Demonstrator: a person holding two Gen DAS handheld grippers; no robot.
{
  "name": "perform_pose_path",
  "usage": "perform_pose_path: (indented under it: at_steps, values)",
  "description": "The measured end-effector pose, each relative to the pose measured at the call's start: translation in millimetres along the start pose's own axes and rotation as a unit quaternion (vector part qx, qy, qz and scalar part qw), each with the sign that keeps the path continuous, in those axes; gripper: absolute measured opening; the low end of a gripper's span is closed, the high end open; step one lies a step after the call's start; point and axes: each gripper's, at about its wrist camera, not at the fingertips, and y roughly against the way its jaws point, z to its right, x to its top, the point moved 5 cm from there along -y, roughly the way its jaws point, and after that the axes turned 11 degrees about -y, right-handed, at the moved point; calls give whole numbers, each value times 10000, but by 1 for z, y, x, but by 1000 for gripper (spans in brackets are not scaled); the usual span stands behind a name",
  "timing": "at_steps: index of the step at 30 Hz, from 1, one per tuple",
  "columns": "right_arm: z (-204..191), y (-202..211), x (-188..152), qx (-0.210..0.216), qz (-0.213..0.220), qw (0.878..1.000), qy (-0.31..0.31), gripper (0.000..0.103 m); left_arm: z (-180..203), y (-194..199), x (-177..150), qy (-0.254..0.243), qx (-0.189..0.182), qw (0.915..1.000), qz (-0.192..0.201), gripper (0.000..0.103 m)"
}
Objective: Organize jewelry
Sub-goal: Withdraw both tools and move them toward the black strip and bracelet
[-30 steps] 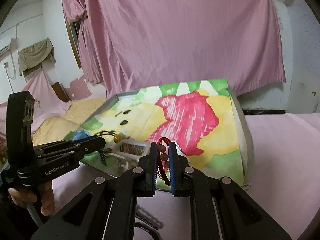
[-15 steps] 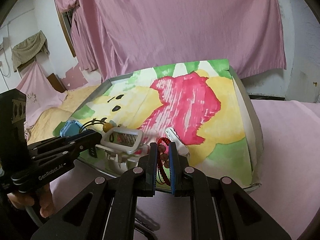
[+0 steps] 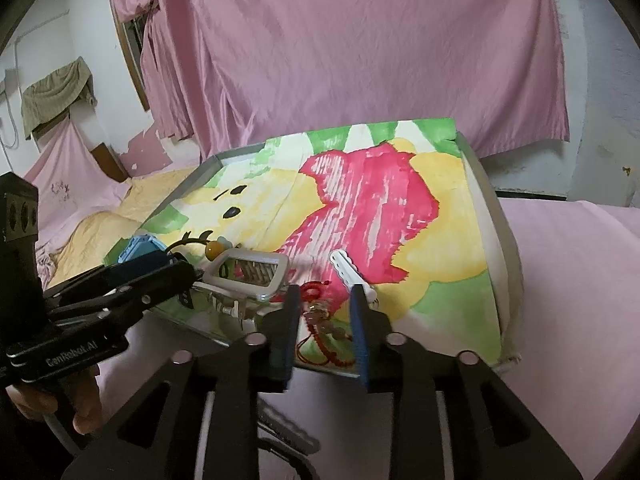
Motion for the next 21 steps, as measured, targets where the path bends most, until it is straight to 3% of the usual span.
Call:
perform_pose_path:
  at_steps: [2,6,11,18,21]
  values:
    - [1,8,0,22,158,9999,-36,34,-1,5,0,18,37,10000,73,55]
    - [0,31,1,59,619,9981,-18,49,-3,17,0,104,79,9995,282,75]
    - [-1,64,-6,92,1119,9937,9,67,-4,40,-2,197,147,9972,700,92]
    - [-2,106,-24,84,1722,9850,54,91,-2,78,-11,308,217,9899,1366,102]
    - [-2,121,-33,123,1917,9814,64,91,3,93,-17,224,293,9871,1557,102]
